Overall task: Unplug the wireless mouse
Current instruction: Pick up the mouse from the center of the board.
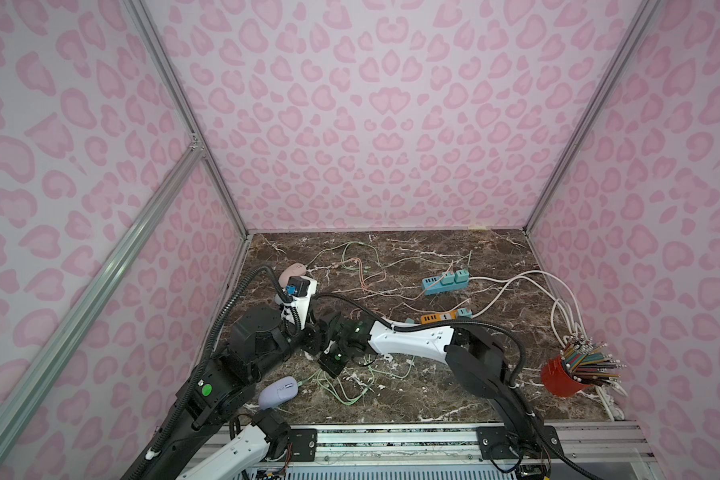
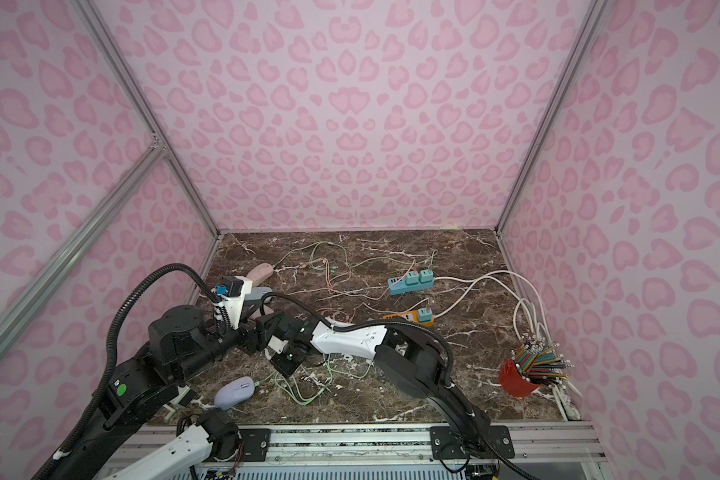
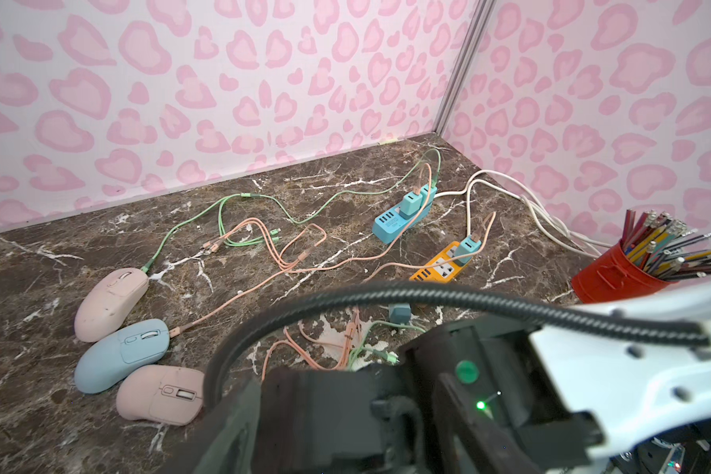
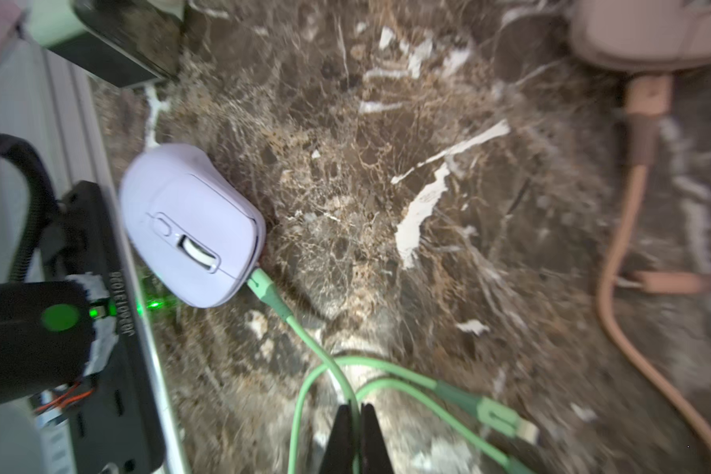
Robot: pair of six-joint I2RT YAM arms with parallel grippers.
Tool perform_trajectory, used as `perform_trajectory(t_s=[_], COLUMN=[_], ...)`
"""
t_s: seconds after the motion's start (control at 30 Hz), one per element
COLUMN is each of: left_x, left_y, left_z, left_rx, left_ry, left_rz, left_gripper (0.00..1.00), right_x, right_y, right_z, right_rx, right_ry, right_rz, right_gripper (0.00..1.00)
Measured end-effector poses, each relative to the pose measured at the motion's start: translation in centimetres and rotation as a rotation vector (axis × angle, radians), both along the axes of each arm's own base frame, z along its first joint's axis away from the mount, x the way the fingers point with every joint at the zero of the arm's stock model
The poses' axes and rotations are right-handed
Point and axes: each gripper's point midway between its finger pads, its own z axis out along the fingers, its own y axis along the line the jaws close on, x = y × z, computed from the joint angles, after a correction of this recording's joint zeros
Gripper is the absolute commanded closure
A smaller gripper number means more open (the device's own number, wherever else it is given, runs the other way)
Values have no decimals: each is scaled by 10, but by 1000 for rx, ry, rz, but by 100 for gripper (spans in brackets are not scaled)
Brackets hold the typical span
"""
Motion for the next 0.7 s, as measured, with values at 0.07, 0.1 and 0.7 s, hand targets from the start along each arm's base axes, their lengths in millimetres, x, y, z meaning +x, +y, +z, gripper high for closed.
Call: perform_trajectory(t_s=[0.07,0.1,0.7], left_x=[1,2,43], left_y=[3,3,-64], left_z=[5,7,-62], left_rx=[3,6,-73], left_ry=[-17,-22,-17], left_rz=[14,18,-121], left_gripper=[19,19,25], right_x=[8,10,38], right_y=[-11,-16,-146], right_z=[33,46,196], right_rx=[60,83,351], right_ry=[-13,-19,-191], right_rz=[-19,-27,-142], right_gripper=[100,100,100])
